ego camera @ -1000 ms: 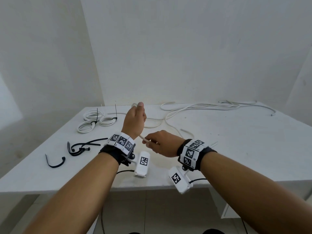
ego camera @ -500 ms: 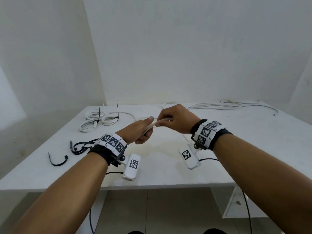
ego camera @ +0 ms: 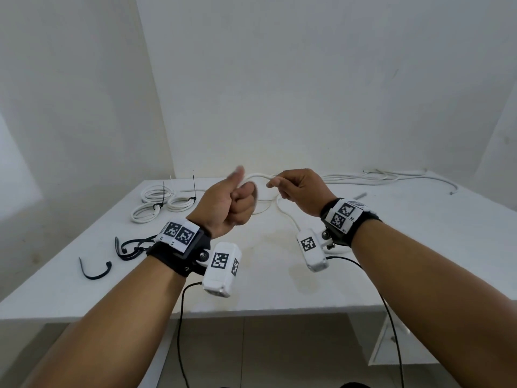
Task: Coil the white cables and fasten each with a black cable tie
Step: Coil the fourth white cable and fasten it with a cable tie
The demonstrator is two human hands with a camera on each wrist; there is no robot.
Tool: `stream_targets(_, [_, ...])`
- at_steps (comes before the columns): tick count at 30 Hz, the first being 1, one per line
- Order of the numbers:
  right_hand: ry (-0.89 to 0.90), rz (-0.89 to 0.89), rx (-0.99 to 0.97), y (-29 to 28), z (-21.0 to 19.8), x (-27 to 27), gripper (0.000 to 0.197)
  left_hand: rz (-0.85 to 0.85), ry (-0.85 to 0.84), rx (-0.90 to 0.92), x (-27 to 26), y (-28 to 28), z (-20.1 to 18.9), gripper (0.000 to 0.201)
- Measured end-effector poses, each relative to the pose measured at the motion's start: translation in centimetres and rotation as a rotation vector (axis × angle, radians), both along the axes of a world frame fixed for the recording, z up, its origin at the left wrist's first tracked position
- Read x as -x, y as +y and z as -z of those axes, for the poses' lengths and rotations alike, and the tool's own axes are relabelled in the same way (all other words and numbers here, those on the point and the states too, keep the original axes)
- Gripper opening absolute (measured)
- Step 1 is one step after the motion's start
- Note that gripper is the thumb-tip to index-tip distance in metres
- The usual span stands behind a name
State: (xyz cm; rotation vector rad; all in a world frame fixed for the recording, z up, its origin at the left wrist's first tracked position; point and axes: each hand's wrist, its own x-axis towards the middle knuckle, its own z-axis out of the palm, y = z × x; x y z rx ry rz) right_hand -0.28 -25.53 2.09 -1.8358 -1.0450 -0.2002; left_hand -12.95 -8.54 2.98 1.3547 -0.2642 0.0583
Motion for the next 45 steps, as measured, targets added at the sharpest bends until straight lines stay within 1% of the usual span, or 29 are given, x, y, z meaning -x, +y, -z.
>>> stream_targets(3, [0.011,0.015,0.025,0.2,0.7,0.0,0.029,-0.017,-0.027,0.077,0.3,-0.4,-0.8,0.058])
stream_targets(6, [0.021,0.0,0.091,1.2,1.3,1.3,0.031,-0.061,-0.08,0.154,-0.3,-0.7,-1.2,0.058])
stream_targets(8, [-0.041,0.008,0.193,2.0,1.6,2.7,0.038,-0.115,-0.111,0.195,-0.9,-0.9,-1.2,0.055])
stream_targets(10, [-0.104,-0.003,0.307,2.8,2.0,3.8,0.035,-0.178,-0.112,0.234,-1.5,-1.2,-1.1,0.049])
stream_targets(12, [-0.146,-0.023,0.407,3.2,2.4,4.4,0.031,-0.275,-0.119,0.188,-2.0,-1.3,-0.9,0.043])
stream_targets(13, [-0.173,-0.025,0.452,3.3,2.6,4.5,0.032,-0.348,-0.134,0.099,-2.2,-1.1,-0.8,0.041])
stream_targets(16, [-0.265,-0.006,0.562,3.2,2.8,4.9,0.031,-0.555,-0.191,-0.293,-2.8,0.0,0.0,0.039])
stream_targets(18, [-0.331,-0.02,0.611,3.0,2.5,5.4,0.03,-0.621,-0.192,-0.444,-3.0,0.9,0.8,0.039])
stream_targets(20, [-0.394,-0.066,0.615,2.8,1.8,5.8,0.027,-0.636,-0.144,-0.609,-3.0,1.5,1.5,0.039])
stream_targets(22, [-0.429,-0.122,0.59,2.7,1.0,5.9,0.022,-0.607,-0.068,-0.825,-2.7,1.6,1.8,0.039])
stream_targets(24, [-0.426,-0.16,0.567,2.5,0.0,5.5,0.018,-0.498,-0.01,-1.02,-2.2,1.6,2.0,0.041])
stream_targets(25, [-0.414,-0.17,0.54,2.3,-0.5,5.3,0.016,-0.421,0.015,-1.043,-1.9,1.5,2.2,0.047])
stream_targets(26, [-0.393,-0.173,0.497,2.0,-1.1,5.1,0.013,-0.341,0.046,-0.996,-1.6,1.4,2.4,0.056])
stream_targets(28, [-0.321,-0.167,0.371,1.2,-2.0,4.7,0.008,-0.224,0.11,-0.806,-1.3,1.4,2.5,0.072])
stream_targets(29, [-0.274,-0.159,0.312,0.9,-2.3,4.5,0.006,-0.178,0.128,-0.695,-1.1,1.3,2.5,0.075])
stream_targets(31, [-0.199,-0.144,0.199,0.5,-2.5,4.2,0.003,-0.097,0.127,-0.479,-0.8,1.2,2.0,0.073])
stream_targets(32, [-0.172,-0.138,0.133,0.4,-2.4,4.1,0.002,-0.067,0.116,-0.414,-0.7,1.0,1.7,0.069])
stream_targets(35, [-0.123,-0.14,-0.059,0.7,-2.1,4.1,0.006,-0.007,0.069,-0.357,-0.7,0.7,1.0,0.056])
stream_targets(37, [-0.096,-0.165,-0.157,1.0,-1.8,4.2,0.008,0.013,0.036,-0.319,-0.5,0.6,0.7,0.053])
stream_targets(40, [-0.056,-0.172,-0.289,1.5,-1.0,4.9,0.014,0.06,0.003,-0.189,-0.3,0.4,0.4,0.052])
stream_targets(43, [-0.027,-0.151,-0.331,2.1,0.3,5.9,0.024,0.061,-0.001,-0.064,0.4,0.0,0.2,0.05])
stream_targets(45, [-0.028,-0.145,-0.302,2.3,1.0,6.4,0.035,0.049,-0.01,-0.018,0.7,-0.1,0.3,0.05])
